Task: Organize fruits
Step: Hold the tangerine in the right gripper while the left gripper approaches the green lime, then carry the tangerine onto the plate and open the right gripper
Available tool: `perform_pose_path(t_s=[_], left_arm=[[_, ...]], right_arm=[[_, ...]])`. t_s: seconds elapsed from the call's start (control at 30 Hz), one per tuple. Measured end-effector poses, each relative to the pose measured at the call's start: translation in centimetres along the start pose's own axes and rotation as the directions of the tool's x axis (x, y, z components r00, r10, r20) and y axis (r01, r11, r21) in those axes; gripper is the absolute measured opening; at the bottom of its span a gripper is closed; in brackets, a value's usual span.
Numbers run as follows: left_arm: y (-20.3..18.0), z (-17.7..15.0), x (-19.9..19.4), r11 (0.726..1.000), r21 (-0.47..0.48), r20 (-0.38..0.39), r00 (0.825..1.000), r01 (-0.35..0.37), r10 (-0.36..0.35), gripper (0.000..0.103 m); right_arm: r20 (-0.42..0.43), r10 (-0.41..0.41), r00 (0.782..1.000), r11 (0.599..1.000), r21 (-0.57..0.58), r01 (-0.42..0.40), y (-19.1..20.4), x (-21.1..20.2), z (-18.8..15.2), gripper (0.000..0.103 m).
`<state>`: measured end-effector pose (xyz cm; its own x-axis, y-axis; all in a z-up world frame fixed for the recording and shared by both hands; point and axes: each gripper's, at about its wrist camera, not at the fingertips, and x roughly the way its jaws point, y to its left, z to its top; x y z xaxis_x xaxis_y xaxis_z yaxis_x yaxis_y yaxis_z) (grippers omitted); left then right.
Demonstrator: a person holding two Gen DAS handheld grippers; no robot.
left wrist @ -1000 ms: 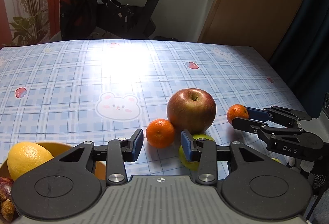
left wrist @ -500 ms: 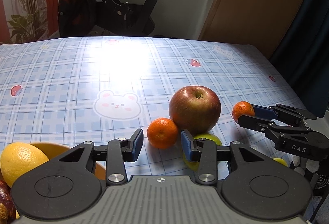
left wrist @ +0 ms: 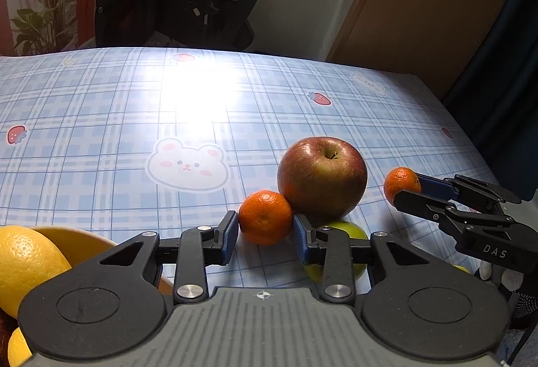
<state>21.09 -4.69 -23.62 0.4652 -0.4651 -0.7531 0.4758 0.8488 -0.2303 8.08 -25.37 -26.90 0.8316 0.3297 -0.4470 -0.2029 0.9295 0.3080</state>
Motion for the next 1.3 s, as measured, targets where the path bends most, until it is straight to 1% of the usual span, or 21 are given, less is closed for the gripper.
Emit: perform_pose_path(t_s=[0.23, 0.47, 0.73, 0.87, 0.97, 1.1, 1.2, 1.3], left_arm=[[-0.4, -0.3, -0.7, 0.999, 0.012, 0.009, 0.999, -0.03, 0.03, 0.036], [-1.2, -0.8, -3.6, 0.998, 0.028, 0.085, 0.995, -0.061, 0.058, 0.036], [-1.4, -2.4, -6.2, 0.996, -0.025, 0.113, 0.99, -0.088, 0.09, 0.036], [-1.4, -3.0, -7.7, 0.994, -0.059, 0.129, 0.987, -0.088, 0.095, 0.036], [-1.8, -3.6, -9.1, 0.994, -0.057, 0.148, 0.983, -0.097, 0.105, 0.036], [-1.6, -4.3, -10.8, 0.992, -0.073, 0.174, 0.978, -0.108, 0.119, 0.036], [-1.1, -4.9, -11.7, 0.989, -0.094, 0.177, 0.975, -0.116, 0.131, 0.036], [-0.3, -5.6, -12.7, 0.983, -0.122, 0.176, 0.972, -0.137, 0.157, 0.036]], right_arm=[[0.007, 0.004, 1.0, 1.0, 0.007, -0.004, -0.1, -0.1, 0.1, 0.04], [0.012, 0.006, 1.0, 1.0, 0.014, -0.006, -0.2, -0.2, 0.1, 0.04], [0.002, 0.005, 1.0, 1.0, 0.018, -0.005, -0.3, -0.3, 0.1, 0.04], [-0.039, -0.016, 0.999, 1.0, 0.014, 0.017, -0.1, 0.4, 0.7, 0.04], [-0.062, -0.035, 0.997, 0.999, 0.0, 0.035, 0.4, 0.4, 1.0, 0.04], [-0.038, -0.02, 0.999, 1.0, 0.003, 0.02, 1.6, -0.8, 1.4, 0.04], [-0.031, -0.018, 0.999, 0.999, -0.03, 0.017, 3.1, -1.5, 1.9, 0.04], [-0.019, 0.009, 1.0, 0.999, -0.034, -0.009, 5.0, -2.0, 2.4, 0.04]])
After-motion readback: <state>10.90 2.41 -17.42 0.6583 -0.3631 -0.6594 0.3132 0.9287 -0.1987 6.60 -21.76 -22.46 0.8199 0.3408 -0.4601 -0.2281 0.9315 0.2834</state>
